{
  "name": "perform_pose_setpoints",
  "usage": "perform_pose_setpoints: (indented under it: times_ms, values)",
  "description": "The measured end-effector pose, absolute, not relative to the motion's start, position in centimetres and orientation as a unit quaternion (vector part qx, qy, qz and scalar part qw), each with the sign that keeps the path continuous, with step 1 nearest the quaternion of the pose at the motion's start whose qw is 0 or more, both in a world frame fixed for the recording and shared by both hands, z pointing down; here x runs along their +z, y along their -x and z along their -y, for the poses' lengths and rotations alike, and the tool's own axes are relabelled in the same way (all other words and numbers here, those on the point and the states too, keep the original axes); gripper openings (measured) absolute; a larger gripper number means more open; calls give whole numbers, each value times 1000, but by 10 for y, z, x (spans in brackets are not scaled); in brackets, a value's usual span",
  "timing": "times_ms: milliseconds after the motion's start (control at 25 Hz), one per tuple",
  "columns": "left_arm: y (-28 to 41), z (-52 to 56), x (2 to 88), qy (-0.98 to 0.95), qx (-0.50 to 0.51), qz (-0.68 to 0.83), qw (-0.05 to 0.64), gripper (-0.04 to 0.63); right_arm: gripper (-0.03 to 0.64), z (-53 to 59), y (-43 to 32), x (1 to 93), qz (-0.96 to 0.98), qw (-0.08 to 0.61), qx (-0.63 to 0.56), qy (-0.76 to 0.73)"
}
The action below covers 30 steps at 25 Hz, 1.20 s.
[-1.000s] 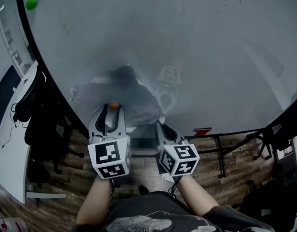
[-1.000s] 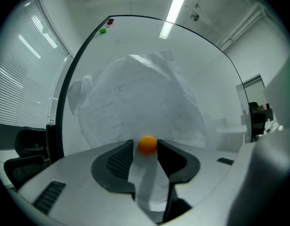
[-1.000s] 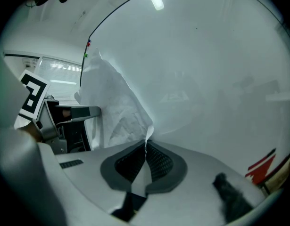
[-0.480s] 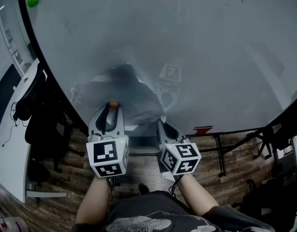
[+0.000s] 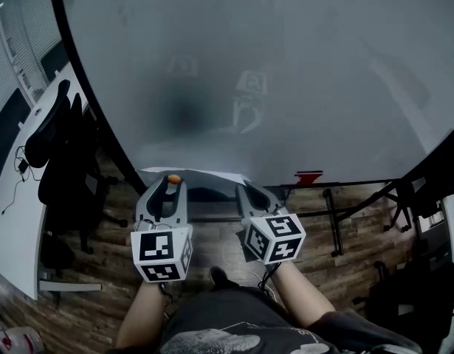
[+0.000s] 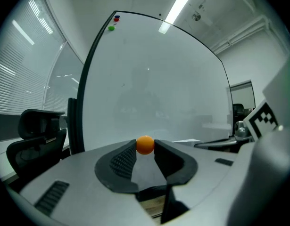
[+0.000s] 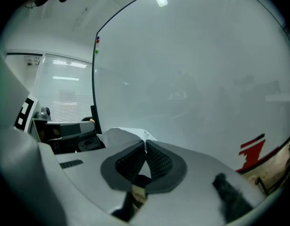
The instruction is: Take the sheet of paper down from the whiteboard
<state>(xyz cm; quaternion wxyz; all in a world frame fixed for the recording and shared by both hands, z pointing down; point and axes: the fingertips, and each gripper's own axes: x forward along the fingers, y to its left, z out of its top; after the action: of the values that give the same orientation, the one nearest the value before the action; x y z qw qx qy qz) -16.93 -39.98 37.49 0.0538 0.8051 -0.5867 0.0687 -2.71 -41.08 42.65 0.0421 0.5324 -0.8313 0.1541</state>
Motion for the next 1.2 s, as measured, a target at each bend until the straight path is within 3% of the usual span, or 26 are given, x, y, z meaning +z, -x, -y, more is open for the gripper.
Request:
perform_pose_setpoints:
  times_ms: [680,1200]
  values:
    - [174,230,414,-848,70,520,71,124,21,224,11,456,790,82,159,-586]
    - [125,179,409,-845,71,526,68,124,21,186,-20,441,807,88,142,-566]
